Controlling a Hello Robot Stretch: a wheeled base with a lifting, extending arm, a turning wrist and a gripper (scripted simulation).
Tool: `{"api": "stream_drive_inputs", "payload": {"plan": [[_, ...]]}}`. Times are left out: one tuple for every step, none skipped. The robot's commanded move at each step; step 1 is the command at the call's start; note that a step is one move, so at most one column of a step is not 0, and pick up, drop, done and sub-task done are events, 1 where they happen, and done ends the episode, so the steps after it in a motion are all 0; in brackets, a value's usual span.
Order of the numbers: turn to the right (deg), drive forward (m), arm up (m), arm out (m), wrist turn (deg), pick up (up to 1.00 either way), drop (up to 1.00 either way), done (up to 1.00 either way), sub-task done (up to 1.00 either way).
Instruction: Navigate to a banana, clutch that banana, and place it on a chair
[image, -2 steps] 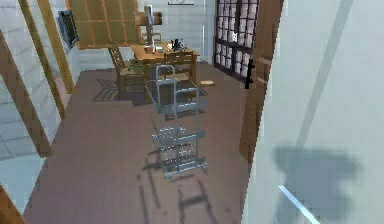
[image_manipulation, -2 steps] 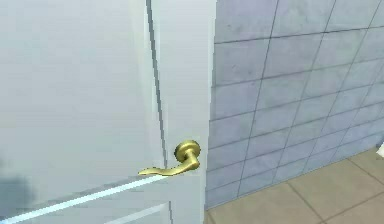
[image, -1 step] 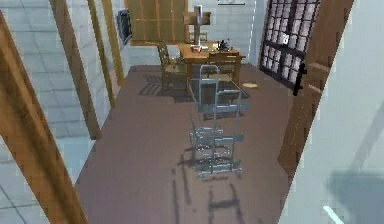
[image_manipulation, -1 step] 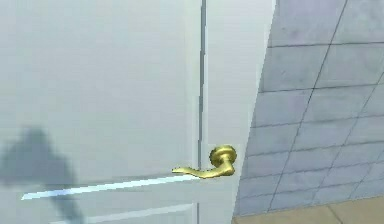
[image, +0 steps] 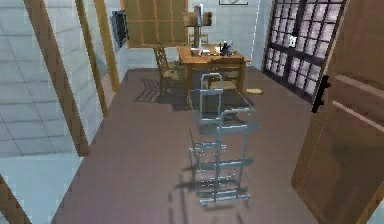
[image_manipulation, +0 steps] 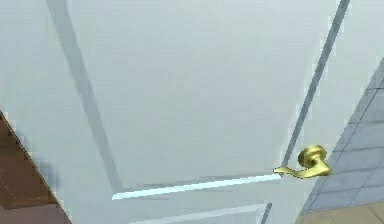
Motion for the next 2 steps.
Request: {"api": "stream_drive_inputs", "payload": {"plan": [[-6.0, 0.0, 0.0, 0.0, 0.0, 0.0, 0.0, 0.0, 0.0], [0.0, 0.45, 0.0, 0.0, 0.0, 0.0, 0.0, 0.0, 0.0]]}}
